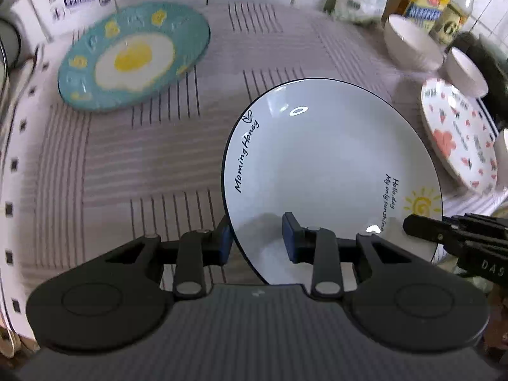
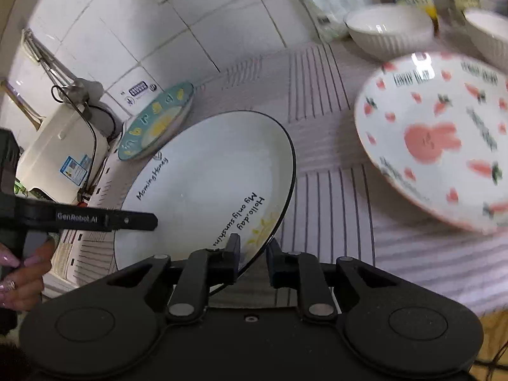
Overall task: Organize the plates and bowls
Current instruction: 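Lift the white plate with the right gripper and set it beside the teal plate, then grasp the rim of the pink rabbit plate with the right gripper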
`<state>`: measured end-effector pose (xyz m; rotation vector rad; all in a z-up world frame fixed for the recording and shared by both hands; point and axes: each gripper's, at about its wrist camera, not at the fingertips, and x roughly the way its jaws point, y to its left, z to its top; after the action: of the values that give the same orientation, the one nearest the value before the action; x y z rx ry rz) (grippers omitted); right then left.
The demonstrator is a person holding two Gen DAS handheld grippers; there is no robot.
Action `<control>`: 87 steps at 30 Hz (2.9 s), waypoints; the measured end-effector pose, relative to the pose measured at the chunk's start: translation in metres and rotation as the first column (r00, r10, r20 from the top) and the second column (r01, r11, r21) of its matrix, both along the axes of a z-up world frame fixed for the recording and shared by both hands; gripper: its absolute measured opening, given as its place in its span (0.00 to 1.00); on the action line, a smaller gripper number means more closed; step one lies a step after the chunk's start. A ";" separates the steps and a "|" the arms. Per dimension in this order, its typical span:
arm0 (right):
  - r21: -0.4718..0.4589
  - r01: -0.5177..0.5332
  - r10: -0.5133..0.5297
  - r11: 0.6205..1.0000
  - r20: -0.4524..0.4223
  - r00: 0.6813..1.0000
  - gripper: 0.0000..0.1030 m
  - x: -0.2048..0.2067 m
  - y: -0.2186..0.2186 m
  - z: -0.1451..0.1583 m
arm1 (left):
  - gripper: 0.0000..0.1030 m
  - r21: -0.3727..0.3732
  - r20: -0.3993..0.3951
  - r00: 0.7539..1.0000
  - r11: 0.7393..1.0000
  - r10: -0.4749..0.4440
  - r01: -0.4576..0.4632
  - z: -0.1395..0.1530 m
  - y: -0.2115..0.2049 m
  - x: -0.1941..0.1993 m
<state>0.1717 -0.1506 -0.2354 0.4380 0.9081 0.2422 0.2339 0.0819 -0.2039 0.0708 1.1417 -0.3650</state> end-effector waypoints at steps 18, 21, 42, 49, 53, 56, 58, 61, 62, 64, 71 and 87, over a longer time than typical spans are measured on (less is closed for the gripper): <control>-0.044 0.030 -0.027 0.999 0.081 0.996 0.22 0.124 -0.039 0.006 | 0.32 0.014 0.032 0.993 0.994 -0.110 0.110 0.022 -0.043 0.142; -0.026 0.064 -0.062 0.998 0.060 0.996 0.22 0.133 -0.042 -0.006 | 0.32 0.013 -0.020 0.995 0.995 -0.102 0.102 0.007 -0.049 0.161; -0.192 0.058 -0.066 0.980 -0.034 0.997 0.32 0.171 -0.035 -0.018 | 0.34 0.119 -0.087 0.995 0.991 -0.053 0.063 -0.020 -0.086 0.184; -0.300 0.031 -0.033 0.953 0.000 0.999 0.34 0.148 -0.023 0.017 | 0.40 0.168 -0.053 0.999 0.985 -0.012 0.021 0.006 -0.089 0.155; -0.284 -0.056 0.094 0.957 0.122 0.988 0.49 0.107 -0.012 0.066 | 0.40 0.200 -0.037 0.999 0.980 -0.004 0.011 0.043 -0.090 0.132; -0.299 -0.066 0.123 0.952 0.178 0.976 0.55 0.081 -0.010 0.096 | 0.40 0.216 -0.012 1.000 0.976 0.002 0.000 0.069 -0.096 0.116; -0.301 -0.066 0.133 0.951 0.208 0.969 0.60 0.065 -0.013 0.113 | 0.44 0.215 0.012 1.000 0.977 -0.006 0.004 0.083 -0.103 0.105; -0.305 -0.041 0.122 0.951 0.251 0.960 0.62 0.039 -0.025 0.131 | 0.46 0.205 0.031 0.998 0.978 -0.048 0.041 0.095 -0.116 0.090; -0.305 -0.031 0.114 0.952 0.258 0.959 0.62 0.030 -0.030 0.135 | 0.46 0.220 0.029 0.998 0.975 -0.048 0.041 0.095 -0.120 0.085; -0.308 -0.007 0.091 0.951 0.261 0.961 0.64 0.015 -0.037 0.143 | 0.46 0.229 0.019 0.999 0.972 -0.051 0.045 0.095 -0.127 0.075; -0.291 -0.023 0.102 0.957 0.258 0.961 0.73 -0.039 -0.073 0.149 | 0.47 0.221 0.036 0.998 0.974 -0.058 0.049 0.103 -0.154 0.033; -0.195 0.190 -0.160 0.962 0.162 0.974 0.80 -0.092 -0.140 0.045 | 0.62 0.027 0.030 0.991 0.991 -0.130 0.129 0.046 -0.215 -0.009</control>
<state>0.0798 -0.2904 -0.1907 0.2983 0.7381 0.0141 0.2252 -0.1331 -0.1581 0.1730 1.1137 -0.4634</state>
